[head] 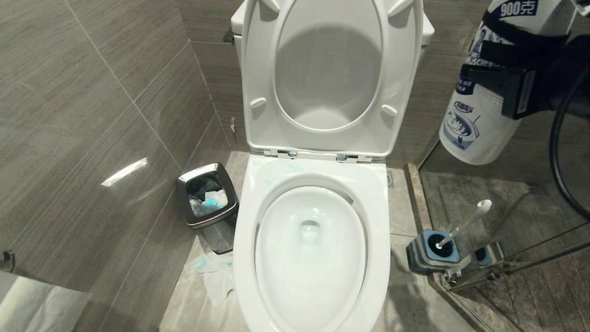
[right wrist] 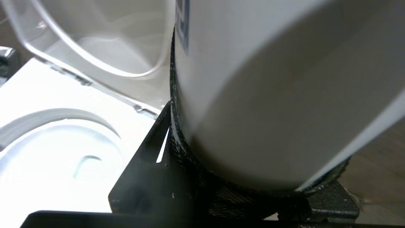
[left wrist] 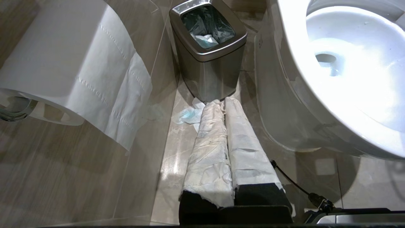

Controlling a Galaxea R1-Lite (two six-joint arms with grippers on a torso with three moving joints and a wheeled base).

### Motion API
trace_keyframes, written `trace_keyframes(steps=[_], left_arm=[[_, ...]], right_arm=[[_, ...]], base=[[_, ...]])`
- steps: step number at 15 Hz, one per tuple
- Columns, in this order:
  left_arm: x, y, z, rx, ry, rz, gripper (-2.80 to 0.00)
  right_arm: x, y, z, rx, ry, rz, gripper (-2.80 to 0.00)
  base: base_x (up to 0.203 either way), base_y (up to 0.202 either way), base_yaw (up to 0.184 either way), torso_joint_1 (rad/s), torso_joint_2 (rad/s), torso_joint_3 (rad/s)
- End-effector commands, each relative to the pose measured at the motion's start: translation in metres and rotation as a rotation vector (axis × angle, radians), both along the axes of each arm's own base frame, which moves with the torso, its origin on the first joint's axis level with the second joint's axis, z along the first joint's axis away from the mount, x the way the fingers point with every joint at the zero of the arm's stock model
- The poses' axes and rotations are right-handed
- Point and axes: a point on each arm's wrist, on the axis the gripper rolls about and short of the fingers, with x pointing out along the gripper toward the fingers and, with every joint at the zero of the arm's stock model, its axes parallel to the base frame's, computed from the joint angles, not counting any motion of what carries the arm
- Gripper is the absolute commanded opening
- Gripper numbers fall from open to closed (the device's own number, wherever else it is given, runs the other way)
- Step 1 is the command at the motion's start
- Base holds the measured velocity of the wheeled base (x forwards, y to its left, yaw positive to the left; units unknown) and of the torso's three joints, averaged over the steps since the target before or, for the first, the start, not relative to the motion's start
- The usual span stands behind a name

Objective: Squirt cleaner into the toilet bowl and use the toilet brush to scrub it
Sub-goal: Pour in the cleaning agent

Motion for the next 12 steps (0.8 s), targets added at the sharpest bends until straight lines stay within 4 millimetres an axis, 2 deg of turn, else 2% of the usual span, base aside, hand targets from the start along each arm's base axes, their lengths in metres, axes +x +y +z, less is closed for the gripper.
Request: trace_keyframes(steps=[1, 7, 12], left_arm=[[0.0, 0.0, 0.0, 0.0, 0.003, 0.001, -2.8], [0.0, 0.0, 0.0, 0.001, 0.001, 0.001, -2.8], [0.0, 0.0, 0.0, 0.003, 0.001, 0.001, -2.8]], right_arm=[[0.011, 0.015, -0.009, -0.02, 0.034, 0.019, -2.8], [0.018, 0.02, -0.01, -0.039, 0.038, 0.013, -2.8], [0.03, 0.034, -0.013, -0.175, 0.037, 0.008, -2.8]], base=[[0.0, 0.0, 0.0, 0.0, 0.0, 0.0], [0.0, 0.0, 0.0, 0.0, 0.0, 0.0], [0.0, 0.0, 0.0, 0.0, 0.0, 0.0]])
